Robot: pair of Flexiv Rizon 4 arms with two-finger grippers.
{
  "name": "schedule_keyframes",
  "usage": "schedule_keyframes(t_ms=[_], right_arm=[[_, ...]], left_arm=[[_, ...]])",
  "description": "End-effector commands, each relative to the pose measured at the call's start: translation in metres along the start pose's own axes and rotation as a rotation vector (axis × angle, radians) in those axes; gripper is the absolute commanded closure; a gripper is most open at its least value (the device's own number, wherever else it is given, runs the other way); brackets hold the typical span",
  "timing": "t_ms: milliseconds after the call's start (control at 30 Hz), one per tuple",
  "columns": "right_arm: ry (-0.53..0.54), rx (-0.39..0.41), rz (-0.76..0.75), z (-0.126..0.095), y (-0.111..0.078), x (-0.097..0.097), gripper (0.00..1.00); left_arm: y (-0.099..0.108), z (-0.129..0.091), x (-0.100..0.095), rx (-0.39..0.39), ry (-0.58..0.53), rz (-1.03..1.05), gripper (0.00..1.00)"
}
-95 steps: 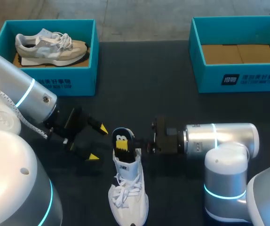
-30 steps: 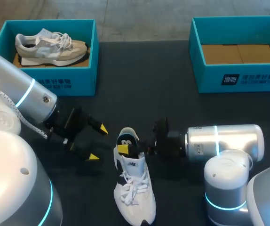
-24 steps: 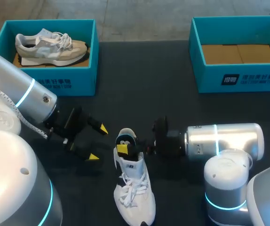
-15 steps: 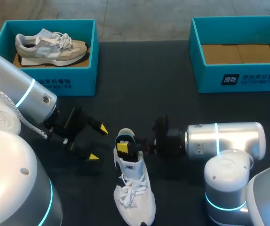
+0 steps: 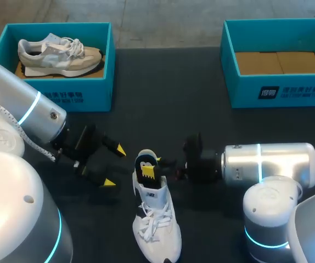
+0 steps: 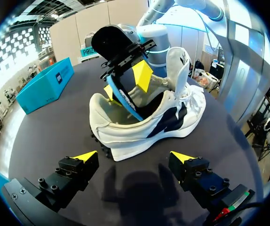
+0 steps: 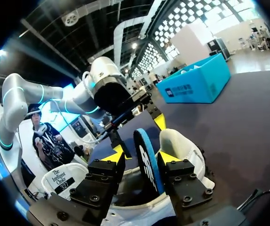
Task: Take the shoe out of the shoebox, open the shoe tongue, remove and reinsert the insole, then place the shoe into the shoebox
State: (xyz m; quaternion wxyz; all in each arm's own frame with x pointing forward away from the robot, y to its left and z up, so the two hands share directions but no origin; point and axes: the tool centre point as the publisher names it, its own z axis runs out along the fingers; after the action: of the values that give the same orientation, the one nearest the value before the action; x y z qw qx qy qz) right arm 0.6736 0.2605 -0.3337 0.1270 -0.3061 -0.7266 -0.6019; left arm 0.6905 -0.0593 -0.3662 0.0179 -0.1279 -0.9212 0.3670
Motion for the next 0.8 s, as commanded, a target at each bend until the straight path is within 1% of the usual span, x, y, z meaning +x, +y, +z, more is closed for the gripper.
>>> schedule_keyframes(t_ms=[33, 133, 200, 267, 300, 333, 367, 633, 800], right_arm=[[-0.008, 0.047, 0.025, -0.001, 0.001, -0.003, 0.54], [0.004, 0.058, 0.037, 0.001, -0.001, -0.008, 0.55], [0.012, 0.065, 0.045, 0.002, -0.002, -0.010, 0.61], [0.016, 0.067, 0.057, 0.002, -0.003, -0.013, 0.77], [0.017, 0.069, 0.059, 0.002, -0.003, -0.013, 0.88], [0.016, 0.075, 0.067, 0.003, -0.003, -0.013, 0.93], [0.014, 0.081, 0.079, 0.003, -0.003, -0.013, 1.00], [0.007, 0.104, 0.151, 0.005, -0.007, -0.013, 1.00], [-0.022, 0.152, 0.204, 0.008, -0.010, -0.011, 1.00]], left_arm=[[-0.001, 0.000, 0.001, -0.003, -0.001, 0.000, 0.00], [-0.001, 0.000, 0.001, -0.003, -0.001, 0.000, 0.00], [-0.001, 0.000, 0.001, -0.003, -0.001, 0.000, 0.00], [-0.001, 0.000, 0.001, -0.003, -0.001, 0.000, 0.00], [-0.001, 0.000, 0.001, -0.003, -0.001, 0.000, 0.00], [-0.001, 0.000, 0.001, -0.003, -0.001, 0.000, 0.00], [-0.001, 0.000, 0.001, -0.003, -0.001, 0.000, 0.00], [-0.001, 0.000, 0.001, -0.003, -0.001, 0.000, 0.00], [-0.001, 0.000, 0.001, -0.003, -0.001, 0.000, 0.00]])
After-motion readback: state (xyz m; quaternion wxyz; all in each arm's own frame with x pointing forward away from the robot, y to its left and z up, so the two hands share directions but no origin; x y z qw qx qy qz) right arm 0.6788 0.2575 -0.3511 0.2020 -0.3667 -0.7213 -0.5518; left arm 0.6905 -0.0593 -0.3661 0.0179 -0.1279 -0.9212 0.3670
